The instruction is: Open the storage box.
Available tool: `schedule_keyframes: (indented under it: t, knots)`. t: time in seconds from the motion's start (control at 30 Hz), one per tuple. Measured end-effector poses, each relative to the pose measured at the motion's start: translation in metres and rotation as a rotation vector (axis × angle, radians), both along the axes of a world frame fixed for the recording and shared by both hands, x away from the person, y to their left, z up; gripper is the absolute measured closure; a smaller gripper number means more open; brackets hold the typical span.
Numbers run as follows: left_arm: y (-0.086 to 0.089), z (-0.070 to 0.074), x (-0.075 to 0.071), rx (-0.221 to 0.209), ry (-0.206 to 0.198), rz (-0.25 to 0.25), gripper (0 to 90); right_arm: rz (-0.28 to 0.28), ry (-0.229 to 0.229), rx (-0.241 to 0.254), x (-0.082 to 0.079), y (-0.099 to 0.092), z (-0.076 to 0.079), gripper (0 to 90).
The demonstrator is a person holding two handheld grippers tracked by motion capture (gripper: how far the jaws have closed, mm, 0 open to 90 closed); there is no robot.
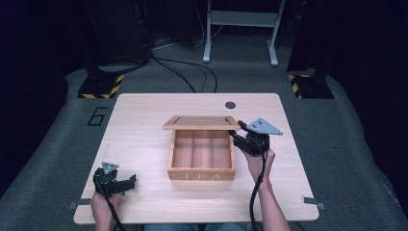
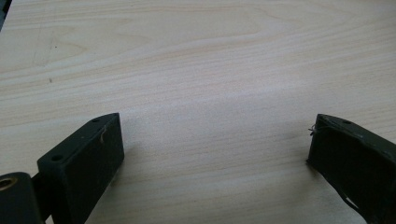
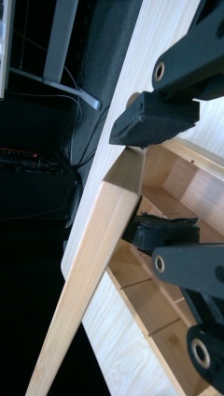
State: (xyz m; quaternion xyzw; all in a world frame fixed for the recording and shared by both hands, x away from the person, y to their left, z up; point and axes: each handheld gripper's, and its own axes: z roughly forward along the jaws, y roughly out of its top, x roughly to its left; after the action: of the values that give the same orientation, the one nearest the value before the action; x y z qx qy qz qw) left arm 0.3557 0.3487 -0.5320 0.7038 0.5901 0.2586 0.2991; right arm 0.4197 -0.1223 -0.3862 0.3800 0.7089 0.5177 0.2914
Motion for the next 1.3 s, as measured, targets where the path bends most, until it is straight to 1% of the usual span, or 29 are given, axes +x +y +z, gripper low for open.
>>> schedule_keyframes:
  t: [0.17,0.33,0.37,0.4,0.77,0.83,0.87,0.9,1.0,1.03,1.13,1.23,1.27,1.3]
  knots:
    - [0.000,0.000,0.000,0.000,0.001,0.000,3.1,-0.004,0.008,0.006,0.004,0.000,0.006,55.2]
    - [0.000,0.000,0.000,-0.001,0.001,0.000,3.2,-0.004,0.013,0.000,0.009,0.000,0.011,56.6]
    - [0.000,0.000,0.000,-0.001,0.001,0.001,3.1,-0.008,0.023,0.004,0.009,0.000,0.012,56.7]
    - [0.000,0.000,0.000,-0.001,0.001,0.001,3.1,-0.004,0.019,0.000,0.011,-0.001,0.013,56.8]
    - [0.000,0.000,0.000,-0.002,0.004,0.001,3.2,0.006,0.060,-0.007,0.023,-0.001,0.027,57.1]
    - [0.000,0.000,0.000,0.000,-0.001,-0.001,3.2,0.008,0.069,-0.008,0.026,-0.002,0.029,57.2]
    - [-0.001,-0.001,0.000,-0.012,-0.005,0.011,3.1,0.009,0.068,-0.008,0.027,-0.001,0.030,57.2]
    - [-0.001,0.000,0.000,-0.010,-0.006,0.009,3.1,0.006,0.074,-0.007,0.027,-0.001,0.031,57.2]
    - [-0.001,-0.001,0.000,-0.009,-0.008,0.008,3.1,0.007,0.076,-0.008,0.027,-0.001,0.031,57.2]
    - [0.000,0.000,0.000,-0.002,0.002,0.001,3.1,0.006,0.075,-0.007,0.027,-0.001,0.031,57.2]
    - [0.000,0.000,0.000,-0.002,0.004,0.000,3.2,0.008,0.073,-0.011,0.026,-0.001,0.030,57.2]
    - [0.000,0.000,0.000,-0.002,0.003,0.001,3.1,0.004,0.074,-0.005,0.026,-0.001,0.030,57.2]
    - [-0.001,-0.001,0.000,-0.012,-0.005,0.011,3.1,0.005,0.074,-0.005,0.027,-0.001,0.030,57.2]
    - [-0.001,0.000,0.000,-0.011,-0.004,0.009,3.2,0.004,0.074,-0.005,0.027,-0.001,0.030,57.2]
